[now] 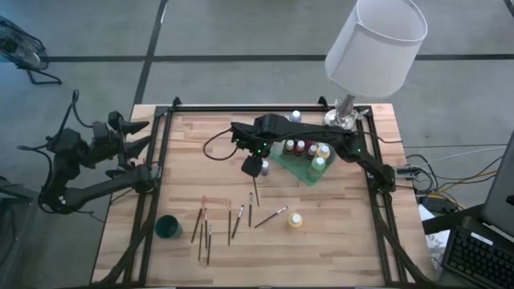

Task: Pick & Place Paint Supplies
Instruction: Put the small blue paint bottle into the green transparent bin

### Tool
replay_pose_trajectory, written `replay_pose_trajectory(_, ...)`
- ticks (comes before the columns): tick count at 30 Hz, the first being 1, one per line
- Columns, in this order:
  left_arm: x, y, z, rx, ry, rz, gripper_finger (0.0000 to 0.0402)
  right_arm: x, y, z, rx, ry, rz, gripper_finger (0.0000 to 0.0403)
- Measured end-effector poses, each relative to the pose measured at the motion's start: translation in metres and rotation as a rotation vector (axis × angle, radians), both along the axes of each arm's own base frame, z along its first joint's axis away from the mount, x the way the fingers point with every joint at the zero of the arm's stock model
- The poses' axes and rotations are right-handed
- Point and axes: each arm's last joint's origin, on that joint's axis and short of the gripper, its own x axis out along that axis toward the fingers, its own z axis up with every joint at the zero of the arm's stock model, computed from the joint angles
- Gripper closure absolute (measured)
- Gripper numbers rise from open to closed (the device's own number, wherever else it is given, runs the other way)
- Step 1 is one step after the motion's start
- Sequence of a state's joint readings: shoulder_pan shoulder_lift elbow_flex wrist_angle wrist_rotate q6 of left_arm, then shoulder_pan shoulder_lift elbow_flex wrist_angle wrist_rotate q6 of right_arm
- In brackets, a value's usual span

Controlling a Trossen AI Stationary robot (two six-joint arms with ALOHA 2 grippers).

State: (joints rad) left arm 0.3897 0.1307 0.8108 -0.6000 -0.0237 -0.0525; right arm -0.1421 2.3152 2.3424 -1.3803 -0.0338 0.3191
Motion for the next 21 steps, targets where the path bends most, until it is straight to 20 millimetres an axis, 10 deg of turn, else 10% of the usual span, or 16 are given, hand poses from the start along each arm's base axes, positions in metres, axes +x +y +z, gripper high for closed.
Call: replay_pose_trajectory(21, 0.0, 0.0, 0.0, 0.0, 0.0, 0.0, 0.0158, 0.007, -0.002, -0.032, -0.021, 0.109, -0.001, 0.0212)
